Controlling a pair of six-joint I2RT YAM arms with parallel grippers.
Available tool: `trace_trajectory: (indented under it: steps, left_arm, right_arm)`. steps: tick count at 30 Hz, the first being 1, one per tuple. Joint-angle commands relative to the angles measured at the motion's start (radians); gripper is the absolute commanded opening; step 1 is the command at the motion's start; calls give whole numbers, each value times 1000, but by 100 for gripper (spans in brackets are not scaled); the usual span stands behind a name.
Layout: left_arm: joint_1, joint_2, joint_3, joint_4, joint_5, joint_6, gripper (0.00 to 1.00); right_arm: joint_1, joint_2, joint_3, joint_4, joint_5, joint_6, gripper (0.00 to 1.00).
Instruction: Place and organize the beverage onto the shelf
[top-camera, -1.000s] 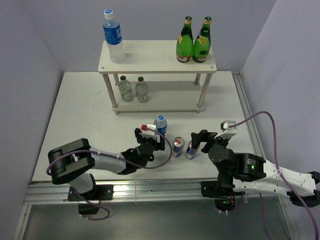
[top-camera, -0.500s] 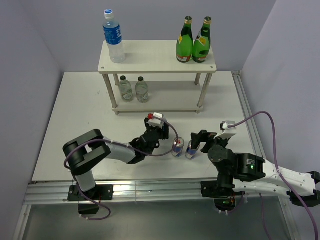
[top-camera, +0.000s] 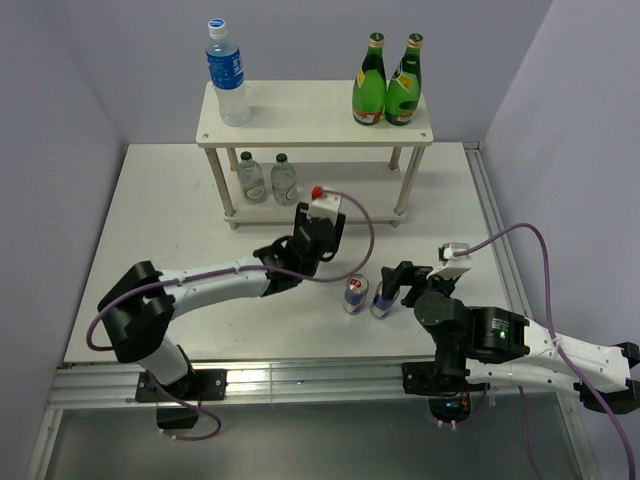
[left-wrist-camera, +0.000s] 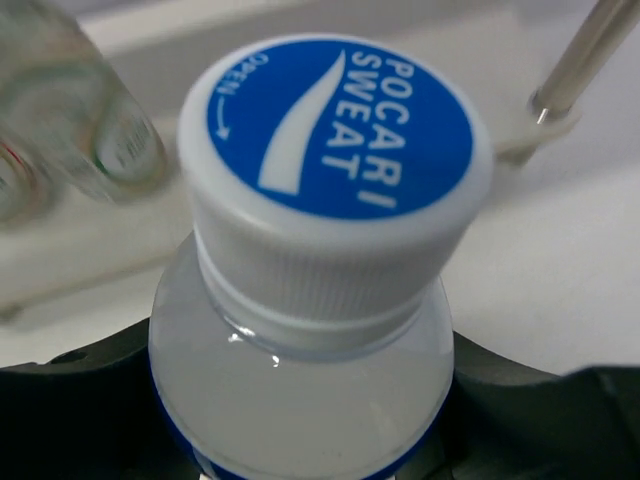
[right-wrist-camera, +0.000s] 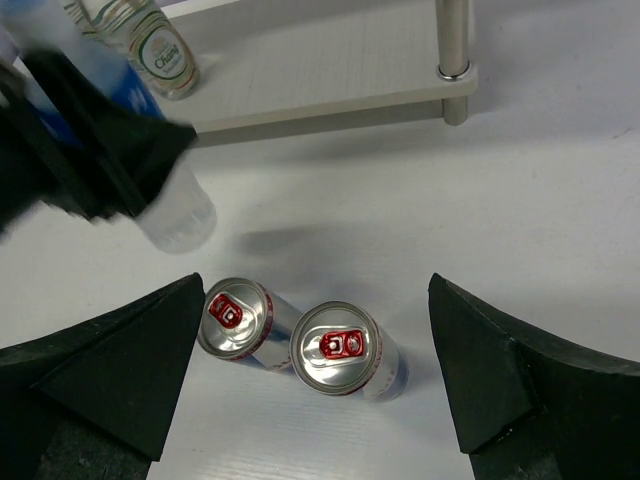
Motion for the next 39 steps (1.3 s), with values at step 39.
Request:
trace_trajectory:
  steps: [39]
  left_arm:
    - [414,259,1274,-407,122,258,6]
  right_arm:
    - [15,-66,-35,33,26,13,100]
